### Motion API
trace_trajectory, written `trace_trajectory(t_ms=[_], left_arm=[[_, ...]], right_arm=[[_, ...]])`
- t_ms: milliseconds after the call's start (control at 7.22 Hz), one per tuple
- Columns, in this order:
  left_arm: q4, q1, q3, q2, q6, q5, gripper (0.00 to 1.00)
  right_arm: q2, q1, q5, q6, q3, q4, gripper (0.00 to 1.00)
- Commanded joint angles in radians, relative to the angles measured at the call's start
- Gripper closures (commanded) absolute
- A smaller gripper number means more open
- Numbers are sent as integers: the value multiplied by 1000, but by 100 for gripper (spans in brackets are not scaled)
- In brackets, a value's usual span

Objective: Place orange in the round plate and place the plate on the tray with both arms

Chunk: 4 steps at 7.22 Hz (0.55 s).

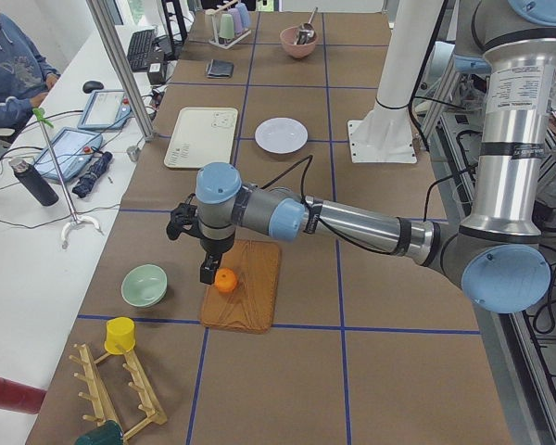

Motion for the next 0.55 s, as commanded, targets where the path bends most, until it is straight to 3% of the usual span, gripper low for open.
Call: trace_trajectory(t_ms=[0,416], left_arm=[[-2,0,-4,5,3,0,2],[-6,0,-13,18,5,0,2]], right_arm=[[0,0,0,-1,0,0,0],[0,0,-2,-1,-6,0,0]])
